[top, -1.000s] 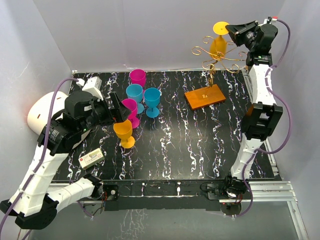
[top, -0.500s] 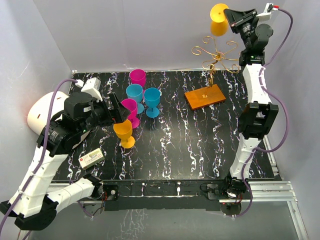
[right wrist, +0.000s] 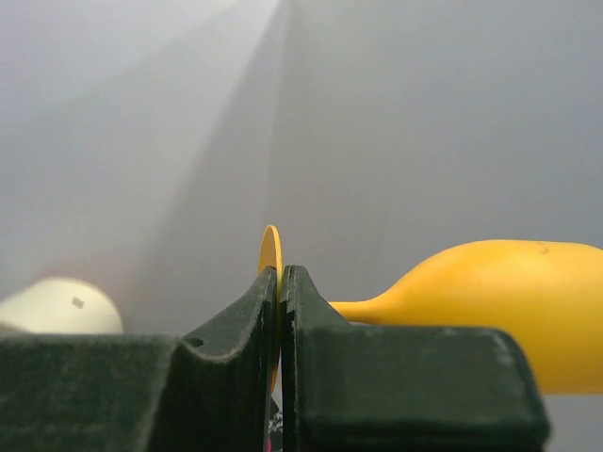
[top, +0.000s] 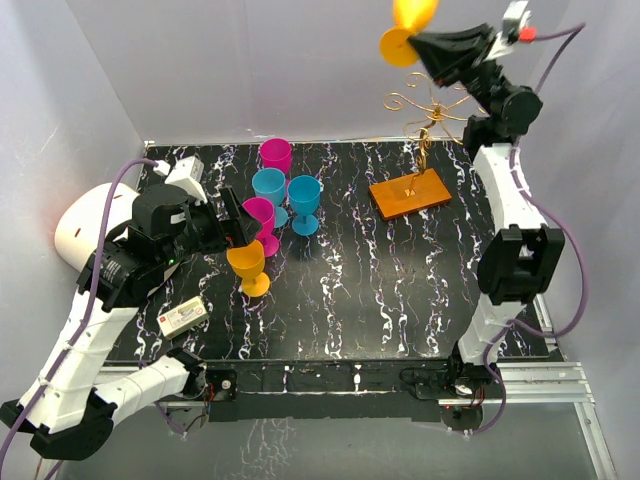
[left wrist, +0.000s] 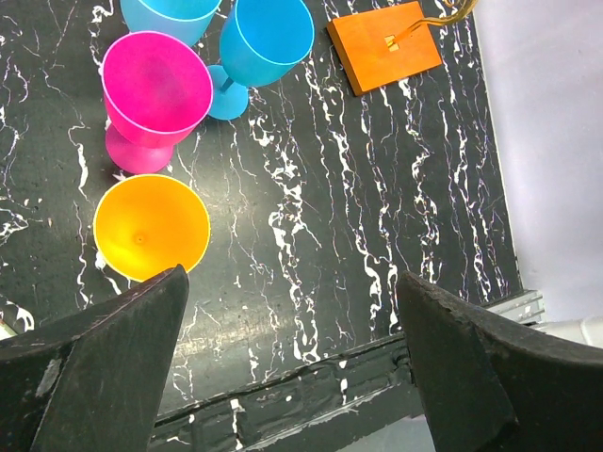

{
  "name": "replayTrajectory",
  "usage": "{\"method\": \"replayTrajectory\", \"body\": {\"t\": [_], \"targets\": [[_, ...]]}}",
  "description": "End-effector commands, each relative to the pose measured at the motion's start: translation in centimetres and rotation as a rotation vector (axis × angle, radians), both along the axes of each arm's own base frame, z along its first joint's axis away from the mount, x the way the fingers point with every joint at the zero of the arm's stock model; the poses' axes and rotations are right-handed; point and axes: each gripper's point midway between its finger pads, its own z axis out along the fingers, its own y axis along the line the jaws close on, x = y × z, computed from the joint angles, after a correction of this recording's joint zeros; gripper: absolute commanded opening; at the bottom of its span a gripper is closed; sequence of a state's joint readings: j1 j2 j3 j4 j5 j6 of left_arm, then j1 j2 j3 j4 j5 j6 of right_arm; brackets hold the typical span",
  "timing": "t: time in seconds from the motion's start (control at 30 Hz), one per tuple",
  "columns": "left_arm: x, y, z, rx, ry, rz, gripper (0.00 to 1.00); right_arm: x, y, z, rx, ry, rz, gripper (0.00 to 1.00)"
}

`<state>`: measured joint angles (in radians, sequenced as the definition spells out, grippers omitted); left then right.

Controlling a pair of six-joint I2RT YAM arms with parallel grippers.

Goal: Take the wine glass off the wine glass rack

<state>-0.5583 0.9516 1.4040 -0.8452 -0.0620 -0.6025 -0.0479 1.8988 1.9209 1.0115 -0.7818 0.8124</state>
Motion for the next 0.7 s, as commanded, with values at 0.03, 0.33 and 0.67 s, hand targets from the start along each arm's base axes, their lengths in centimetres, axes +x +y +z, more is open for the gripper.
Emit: {"method": "replayTrajectory", "body": {"t": [0.03, 0.33, 0.67], "targets": [[-0.1, -0.2, 0.1, -0.009, 0.000, -0.015, 0.91, -11.4, 6.2, -1.9, -0.407, -0.535, 0.018, 0.00], [0.5, -1.2, 0.3, 0.011, 0.011, -0.062, 0.91, -18.6, 8.5, -13.8, -0.814, -0.885, -0.094, 0.00], [0.1, -2.2, 0.6, -0.007, 0.032, -0.121, 0.90, -26.7, 9.7, -28.0, -1.098, -1.030, -0.092, 0.00]]}}
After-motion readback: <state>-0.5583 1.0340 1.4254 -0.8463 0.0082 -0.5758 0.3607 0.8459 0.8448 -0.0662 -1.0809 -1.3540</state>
